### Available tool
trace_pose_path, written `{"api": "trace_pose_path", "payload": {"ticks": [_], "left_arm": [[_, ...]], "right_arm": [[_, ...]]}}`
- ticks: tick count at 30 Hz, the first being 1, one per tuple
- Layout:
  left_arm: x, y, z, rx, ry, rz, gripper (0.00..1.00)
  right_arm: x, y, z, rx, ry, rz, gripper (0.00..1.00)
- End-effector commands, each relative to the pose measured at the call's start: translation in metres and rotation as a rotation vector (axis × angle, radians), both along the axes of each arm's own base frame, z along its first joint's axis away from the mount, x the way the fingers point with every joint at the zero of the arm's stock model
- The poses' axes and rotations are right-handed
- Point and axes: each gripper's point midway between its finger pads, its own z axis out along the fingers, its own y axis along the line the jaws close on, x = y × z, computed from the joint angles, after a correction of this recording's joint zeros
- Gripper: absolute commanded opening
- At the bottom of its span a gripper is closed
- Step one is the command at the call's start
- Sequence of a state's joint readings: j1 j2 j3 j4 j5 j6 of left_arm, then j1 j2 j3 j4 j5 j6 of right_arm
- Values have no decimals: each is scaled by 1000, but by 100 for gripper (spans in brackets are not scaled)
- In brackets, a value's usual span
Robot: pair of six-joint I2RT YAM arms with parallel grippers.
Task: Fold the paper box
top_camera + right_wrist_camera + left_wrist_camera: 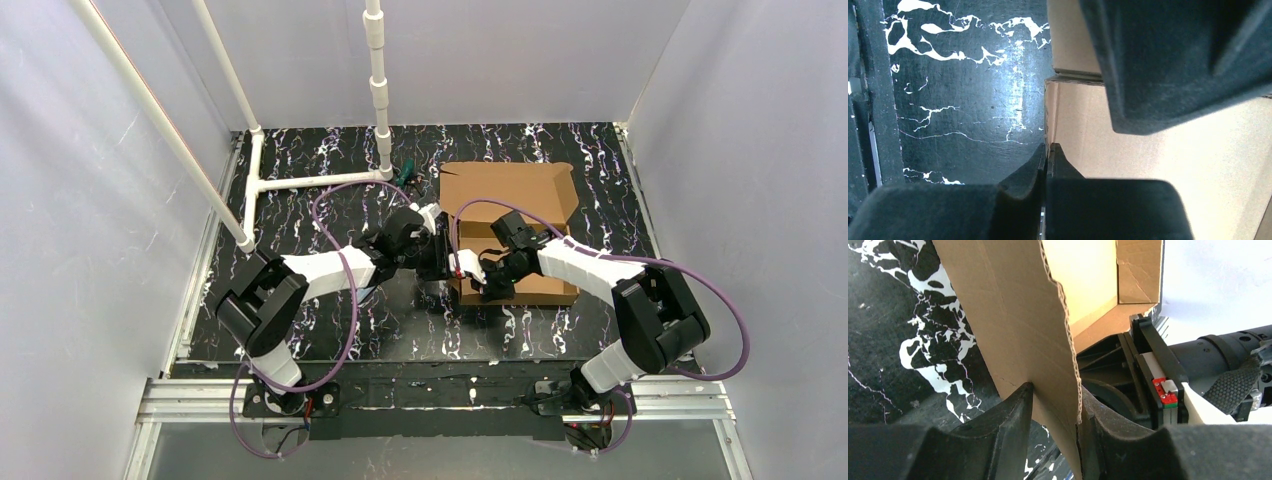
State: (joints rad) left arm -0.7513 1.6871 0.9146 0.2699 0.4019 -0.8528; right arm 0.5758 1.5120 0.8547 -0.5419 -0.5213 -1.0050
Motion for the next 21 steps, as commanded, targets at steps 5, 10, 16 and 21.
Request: {"api": "trace_pose_path", "payload": {"ticks": [5, 10, 16, 21], "left_arm": [[-2, 14, 45, -87, -77, -22, 40], [-1, 27, 50, -89, -89, -3, 44], [5, 35, 32, -62, -64, -1, 43], [9, 38, 31, -97, -53, -10, 35]], "right_arm": [[3, 0, -13, -33, -10, 12, 1], [3, -1, -13, -37, -7, 10, 1], [2, -1, -14, -38, -4, 10, 1], [2, -1, -14, -40, -3, 8, 1]]}}
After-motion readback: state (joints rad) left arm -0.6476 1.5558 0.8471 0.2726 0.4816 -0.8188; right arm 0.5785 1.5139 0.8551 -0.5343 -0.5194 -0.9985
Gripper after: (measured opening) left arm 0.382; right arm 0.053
